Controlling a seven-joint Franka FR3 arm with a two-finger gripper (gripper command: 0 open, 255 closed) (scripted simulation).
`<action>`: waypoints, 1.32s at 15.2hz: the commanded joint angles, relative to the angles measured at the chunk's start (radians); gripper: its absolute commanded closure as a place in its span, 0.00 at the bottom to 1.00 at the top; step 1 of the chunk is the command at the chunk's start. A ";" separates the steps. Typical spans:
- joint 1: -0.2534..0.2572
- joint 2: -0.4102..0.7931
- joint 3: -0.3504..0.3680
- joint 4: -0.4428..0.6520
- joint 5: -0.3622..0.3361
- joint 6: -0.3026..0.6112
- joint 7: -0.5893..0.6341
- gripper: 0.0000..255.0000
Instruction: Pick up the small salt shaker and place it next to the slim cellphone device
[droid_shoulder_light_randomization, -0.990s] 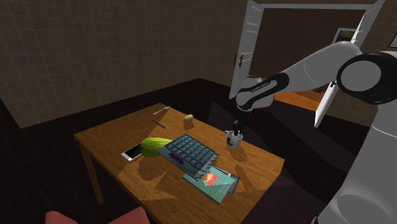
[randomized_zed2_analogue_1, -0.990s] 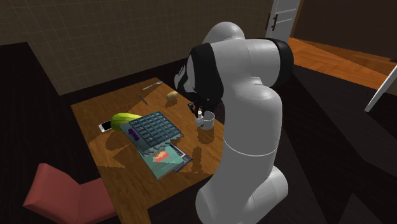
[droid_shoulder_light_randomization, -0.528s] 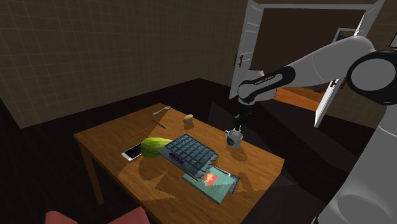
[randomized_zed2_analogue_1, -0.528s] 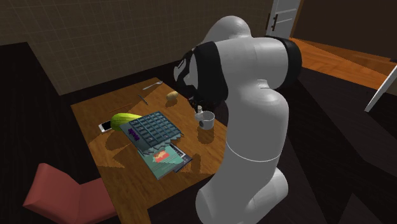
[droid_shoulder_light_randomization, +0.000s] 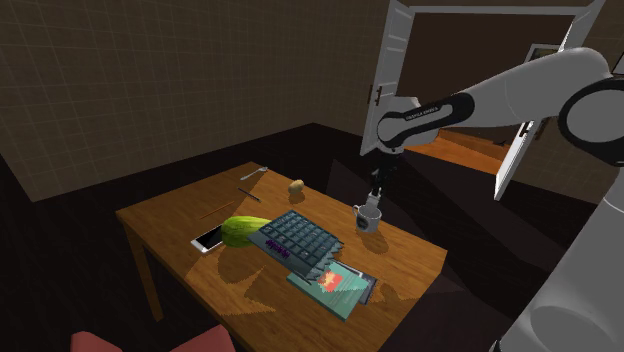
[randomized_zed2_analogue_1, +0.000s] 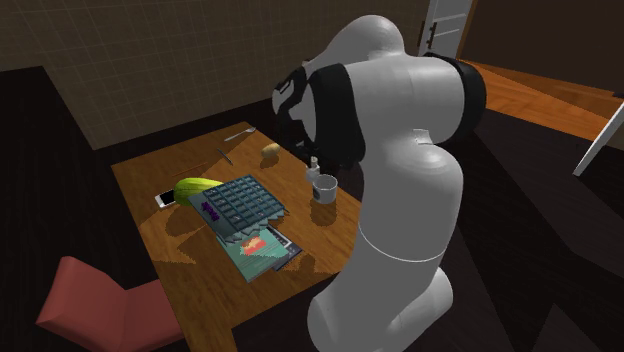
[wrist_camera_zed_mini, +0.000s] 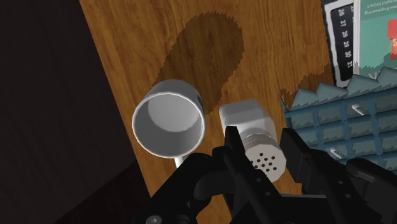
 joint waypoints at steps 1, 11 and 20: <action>0.012 0.004 0.012 0.007 0.000 -0.003 0.024 1.00; 0.131 0.122 0.114 0.102 0.001 0.022 0.245 1.00; 0.241 0.292 0.179 0.291 -0.015 0.004 0.428 1.00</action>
